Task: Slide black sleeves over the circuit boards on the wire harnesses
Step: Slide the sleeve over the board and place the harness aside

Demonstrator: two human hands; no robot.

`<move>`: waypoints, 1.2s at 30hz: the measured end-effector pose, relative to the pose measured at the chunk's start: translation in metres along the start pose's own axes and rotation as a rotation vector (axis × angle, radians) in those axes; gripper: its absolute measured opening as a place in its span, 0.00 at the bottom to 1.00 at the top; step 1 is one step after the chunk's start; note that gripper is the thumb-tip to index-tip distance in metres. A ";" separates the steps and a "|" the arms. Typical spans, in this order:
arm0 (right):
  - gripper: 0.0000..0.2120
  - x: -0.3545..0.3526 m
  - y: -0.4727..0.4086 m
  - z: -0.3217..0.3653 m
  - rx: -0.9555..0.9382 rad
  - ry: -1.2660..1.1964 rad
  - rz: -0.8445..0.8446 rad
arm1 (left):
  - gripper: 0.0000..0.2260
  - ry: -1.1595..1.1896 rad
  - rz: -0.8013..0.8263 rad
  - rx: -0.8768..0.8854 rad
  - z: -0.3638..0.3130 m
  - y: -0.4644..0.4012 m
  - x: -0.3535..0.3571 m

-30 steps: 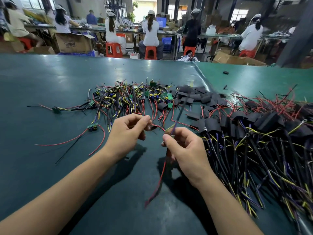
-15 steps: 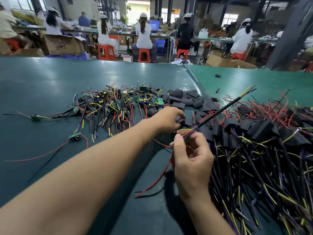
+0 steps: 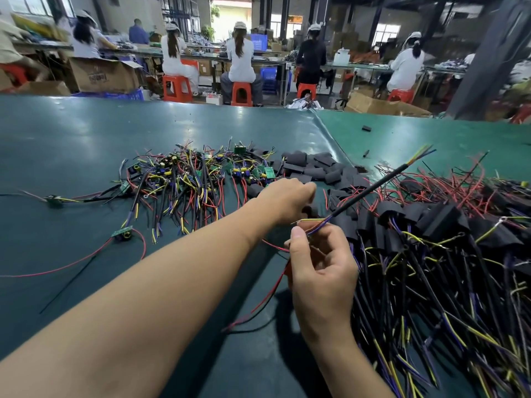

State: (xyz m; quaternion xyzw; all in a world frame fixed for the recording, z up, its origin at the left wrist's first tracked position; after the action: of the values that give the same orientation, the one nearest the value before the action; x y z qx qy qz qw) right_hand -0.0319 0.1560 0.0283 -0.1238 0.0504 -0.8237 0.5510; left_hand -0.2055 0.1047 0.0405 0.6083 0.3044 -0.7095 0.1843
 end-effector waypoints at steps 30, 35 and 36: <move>0.09 0.002 -0.009 -0.002 0.319 -0.434 0.157 | 0.18 0.337 -0.601 -0.237 -0.011 0.248 -0.045; 0.09 0.004 -0.008 -0.005 0.339 -0.397 0.172 | 0.19 0.321 -0.622 -0.226 -0.010 0.249 -0.048; 0.09 0.004 -0.008 -0.005 0.339 -0.388 0.174 | 0.20 0.309 -0.611 -0.212 -0.010 0.248 -0.049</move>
State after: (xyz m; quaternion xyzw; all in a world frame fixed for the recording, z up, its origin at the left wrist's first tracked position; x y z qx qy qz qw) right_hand -0.0417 0.1549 0.0258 -0.1805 -0.1840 -0.7310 0.6318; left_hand -0.0314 -0.0791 0.0356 0.5669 0.5684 -0.5958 -0.0223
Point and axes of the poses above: each hand's wrist, its own y-axis away from the middle knuckle, its own x-axis out of the palm, z = x × y, the point moved 5 cm from there along -y, towards the middle knuckle, and after that the axes turned 13 degrees about x, right-handed, at the moved point
